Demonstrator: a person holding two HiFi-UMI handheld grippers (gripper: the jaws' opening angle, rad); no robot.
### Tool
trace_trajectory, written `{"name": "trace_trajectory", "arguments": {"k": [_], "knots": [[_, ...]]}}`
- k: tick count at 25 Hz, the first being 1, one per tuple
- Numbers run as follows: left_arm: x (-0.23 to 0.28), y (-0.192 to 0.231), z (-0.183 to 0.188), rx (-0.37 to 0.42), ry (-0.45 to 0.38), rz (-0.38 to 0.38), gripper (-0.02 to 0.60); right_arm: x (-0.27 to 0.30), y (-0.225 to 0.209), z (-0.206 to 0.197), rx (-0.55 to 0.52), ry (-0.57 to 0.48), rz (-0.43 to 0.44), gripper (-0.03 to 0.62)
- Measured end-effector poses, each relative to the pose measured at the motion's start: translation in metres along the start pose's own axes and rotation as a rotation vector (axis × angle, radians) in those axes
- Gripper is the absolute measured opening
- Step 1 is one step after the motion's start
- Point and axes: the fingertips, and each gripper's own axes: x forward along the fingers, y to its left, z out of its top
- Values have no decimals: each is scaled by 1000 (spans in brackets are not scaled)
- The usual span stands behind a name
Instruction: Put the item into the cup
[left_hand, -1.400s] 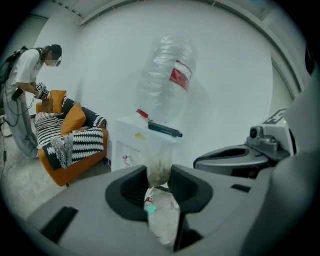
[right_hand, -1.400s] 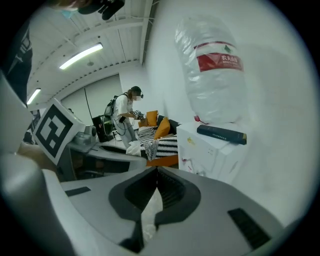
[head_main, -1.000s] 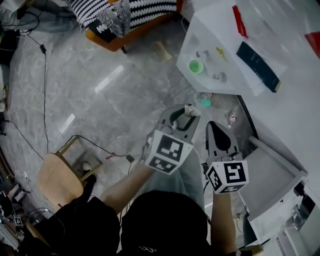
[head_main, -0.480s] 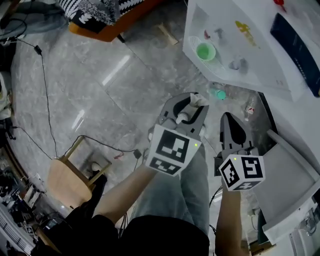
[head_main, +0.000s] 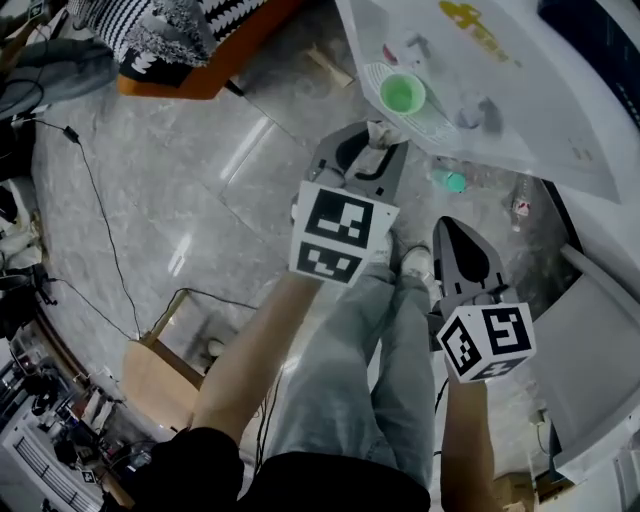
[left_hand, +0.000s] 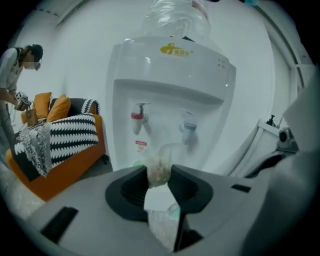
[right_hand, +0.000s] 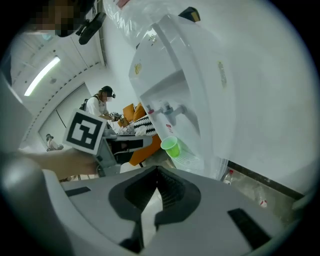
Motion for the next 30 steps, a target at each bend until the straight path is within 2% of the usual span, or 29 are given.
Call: {"name": "trace_trajectory", "arguments": {"k": [3,6,10,14,21,26,30], "knots": [[21,6,4,34,-16,-9,112,-3,-3,-20,33,24,3,9],[38,13,11,16,-32,-16,112,-4,-11,-32,60,30,-6,10],[60,24,17,50,-33,-4,112,5,-27,-25,71,-6,-19,10],[80,29,9,97,5,19,112,10,-40,-14,81,-41,-35,10],[97,30,4,97,41,40,112,13,-33,-22,82,-25,-10,10],[103,29,7,91,24,8,156,11,-38,-26,99,-27,-24,9],[105,29,5,89,30,0,164,10,-37,-28,100,-26,-20,10]]}}
